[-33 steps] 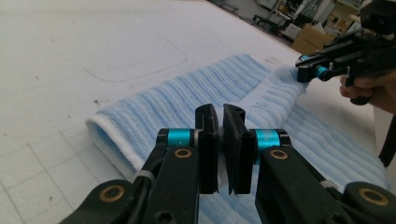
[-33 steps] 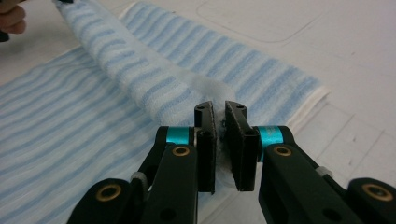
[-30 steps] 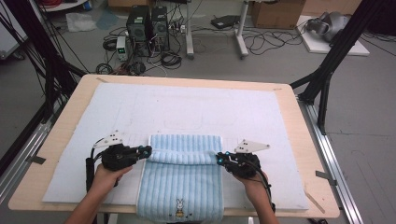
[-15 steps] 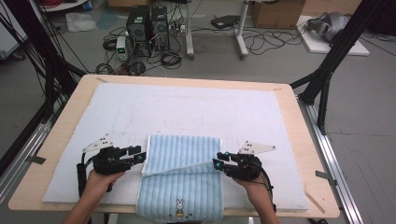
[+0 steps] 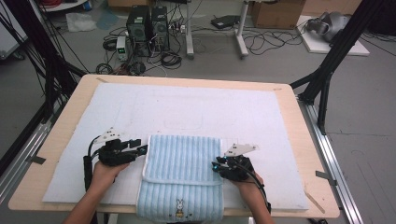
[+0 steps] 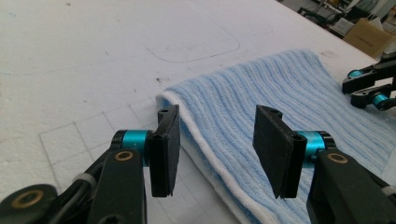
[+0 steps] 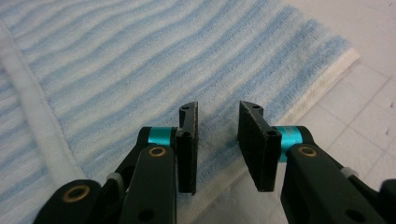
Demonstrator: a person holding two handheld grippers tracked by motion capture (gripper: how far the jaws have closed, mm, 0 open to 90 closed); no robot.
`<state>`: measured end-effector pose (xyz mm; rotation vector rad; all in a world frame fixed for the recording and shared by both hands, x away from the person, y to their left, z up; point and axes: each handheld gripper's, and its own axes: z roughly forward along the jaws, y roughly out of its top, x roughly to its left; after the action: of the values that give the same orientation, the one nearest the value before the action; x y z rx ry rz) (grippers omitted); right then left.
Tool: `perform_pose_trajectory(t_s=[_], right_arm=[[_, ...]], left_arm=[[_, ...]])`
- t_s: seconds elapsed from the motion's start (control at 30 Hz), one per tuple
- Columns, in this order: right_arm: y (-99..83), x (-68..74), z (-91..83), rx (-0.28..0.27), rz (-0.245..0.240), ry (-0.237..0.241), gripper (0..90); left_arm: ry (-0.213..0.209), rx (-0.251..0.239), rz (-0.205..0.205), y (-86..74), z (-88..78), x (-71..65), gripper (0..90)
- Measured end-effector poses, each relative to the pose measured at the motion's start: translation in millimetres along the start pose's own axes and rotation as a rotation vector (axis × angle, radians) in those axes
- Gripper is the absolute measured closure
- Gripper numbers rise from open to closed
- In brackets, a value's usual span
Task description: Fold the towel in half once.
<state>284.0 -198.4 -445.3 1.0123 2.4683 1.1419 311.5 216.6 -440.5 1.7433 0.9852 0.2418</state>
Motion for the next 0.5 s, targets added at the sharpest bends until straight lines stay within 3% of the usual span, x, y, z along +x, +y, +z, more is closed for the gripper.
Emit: perform_pose_trajectory(t_s=[0.07, 0.13, 0.27, 0.33, 0.43, 0.47, 0.5], right_arm=[[1.1, -0.8, -2.7, -0.004, 0.014, 0.001, 65.8], [2.2, -5.4, -5.1, -0.061, 0.069, 0.0, 59.7], [7.7, -14.8, -3.5, -0.092, 0.125, -0.081, 53.3], [10.3, -19.3, 2.7, -0.088, 0.137, -0.104, 50.9], [13.3, -21.2, 14.6, -0.037, 0.133, -0.13, 50.9], [14.3, -19.4, 18.7, -0.018, 0.118, -0.137, 58.0], [14.3, -19.4, 18.7, -0.018, 0.118, -0.137, 58.0]], left_arm=[[0.005, 0.011, -0.015, 2.5, 2.7, 3.8, 48.2], [0.013, 0.02, -0.034, 5.7, 8.4, 8.1, 46.2], [0.023, 0.061, -0.037, 11.5, 23.3, 11.1, 45.3], [0.05, 0.099, -0.036, 13.0, 32.8, 9.3, 43.6], [0.04, 0.165, -0.037, 8.6, 45.4, 6.4, 43.7], [0.059, 0.162, -0.01, 8.7, 45.6, 3.4, 53.6], [0.046, 0.17, 0.005, 8.4, 45.6, 2.4, 53.6]])
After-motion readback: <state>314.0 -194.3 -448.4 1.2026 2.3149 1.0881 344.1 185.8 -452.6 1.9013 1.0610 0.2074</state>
